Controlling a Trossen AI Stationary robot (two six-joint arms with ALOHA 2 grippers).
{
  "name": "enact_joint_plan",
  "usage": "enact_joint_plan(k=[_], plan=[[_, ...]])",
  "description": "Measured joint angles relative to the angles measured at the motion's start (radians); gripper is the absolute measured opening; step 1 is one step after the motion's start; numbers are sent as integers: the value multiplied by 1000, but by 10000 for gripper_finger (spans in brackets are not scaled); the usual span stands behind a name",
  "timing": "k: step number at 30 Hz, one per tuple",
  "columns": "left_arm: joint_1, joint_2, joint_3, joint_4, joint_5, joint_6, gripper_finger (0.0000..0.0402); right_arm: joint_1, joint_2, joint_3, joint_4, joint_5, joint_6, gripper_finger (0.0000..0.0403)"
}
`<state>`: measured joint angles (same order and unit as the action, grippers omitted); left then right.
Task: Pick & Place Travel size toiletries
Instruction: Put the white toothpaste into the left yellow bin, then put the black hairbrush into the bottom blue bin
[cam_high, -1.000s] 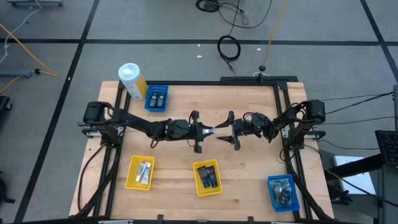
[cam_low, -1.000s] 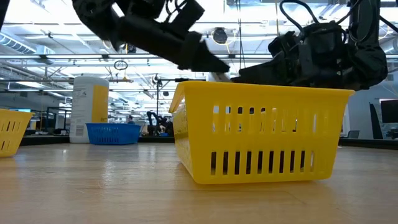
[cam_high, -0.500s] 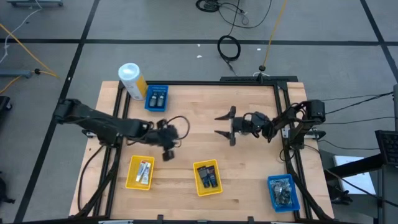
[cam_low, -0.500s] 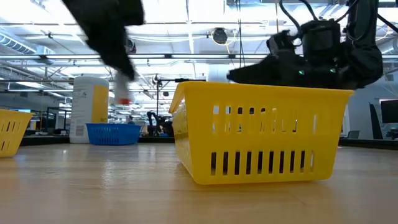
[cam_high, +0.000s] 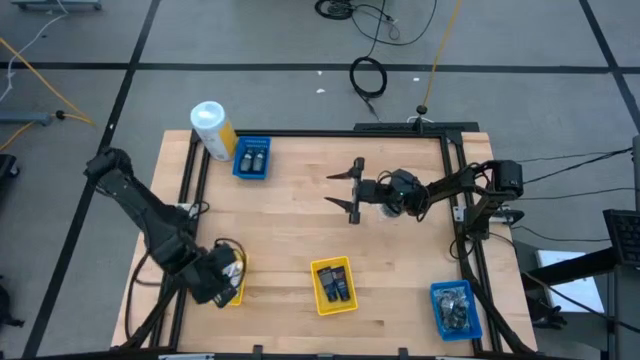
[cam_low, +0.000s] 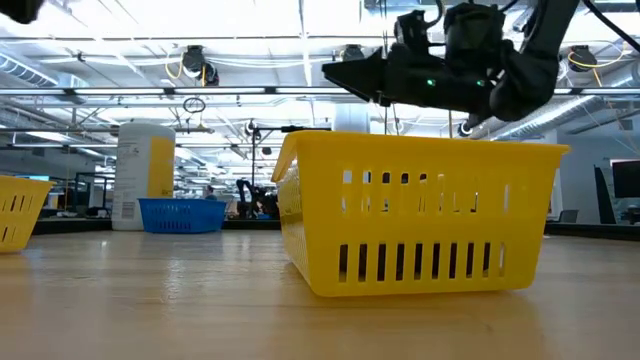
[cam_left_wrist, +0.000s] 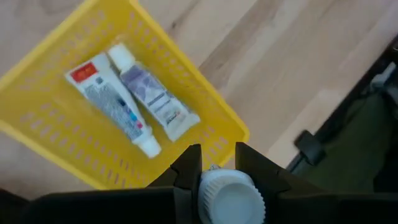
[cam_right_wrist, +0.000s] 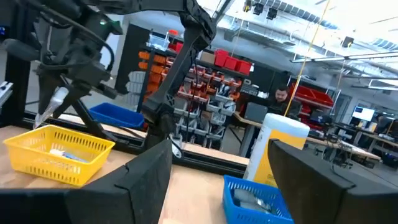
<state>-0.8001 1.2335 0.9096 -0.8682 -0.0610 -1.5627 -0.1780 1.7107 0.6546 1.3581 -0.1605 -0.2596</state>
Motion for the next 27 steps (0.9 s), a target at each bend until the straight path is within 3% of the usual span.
enact_joint_plan(k=[6, 14, 18, 21, 27], plan=[[-74, 6, -49, 0, -134, -92, 76, 1, 0, 25, -40, -1, -21, 256], [-11, 6, -169, 23, -39, -134, 76, 3, 0, 26, -54, -1, -17, 255], [40, 6, -209, 67, 76, -128, 82, 3, 0, 26, -81, -1, -1, 254], [69, -3, -220, 58, 110, -92, 108, 3, 0, 26, -91, -1, 14, 254], [143, -88, -220, 2, 179, 44, 203, 3, 1, 26, -119, -1, 16, 254]])
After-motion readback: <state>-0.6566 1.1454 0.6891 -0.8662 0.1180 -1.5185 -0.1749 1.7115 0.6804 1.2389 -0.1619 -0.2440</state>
